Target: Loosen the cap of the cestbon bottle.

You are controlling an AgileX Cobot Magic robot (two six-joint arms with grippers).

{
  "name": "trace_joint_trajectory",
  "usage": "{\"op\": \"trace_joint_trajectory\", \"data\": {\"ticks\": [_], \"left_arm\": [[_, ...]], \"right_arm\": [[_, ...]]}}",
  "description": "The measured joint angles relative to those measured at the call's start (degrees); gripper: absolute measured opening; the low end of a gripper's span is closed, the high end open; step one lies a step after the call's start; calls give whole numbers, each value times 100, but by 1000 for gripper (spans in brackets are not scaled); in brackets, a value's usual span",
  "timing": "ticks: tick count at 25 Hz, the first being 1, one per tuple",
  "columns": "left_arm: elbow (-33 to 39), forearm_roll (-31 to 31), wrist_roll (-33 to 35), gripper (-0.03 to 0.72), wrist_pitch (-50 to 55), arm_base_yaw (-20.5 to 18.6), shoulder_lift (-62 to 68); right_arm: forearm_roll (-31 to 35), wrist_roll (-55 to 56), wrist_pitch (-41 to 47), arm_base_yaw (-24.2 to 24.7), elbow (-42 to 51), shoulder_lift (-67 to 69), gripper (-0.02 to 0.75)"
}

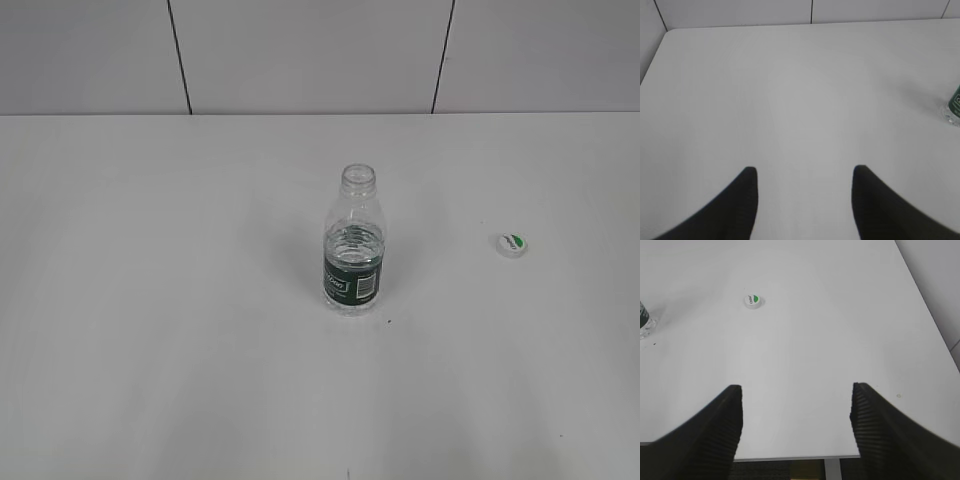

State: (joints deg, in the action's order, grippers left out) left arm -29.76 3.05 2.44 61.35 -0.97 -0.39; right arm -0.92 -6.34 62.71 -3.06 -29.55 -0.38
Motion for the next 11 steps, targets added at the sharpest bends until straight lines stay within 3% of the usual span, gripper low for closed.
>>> {"op": "trace_joint_trajectory", "data": {"ticks": [11], "left_arm": [[0,0,0,377,0,0,0]], "right_arm": [[0,0,0,0,0,0,517]]}}
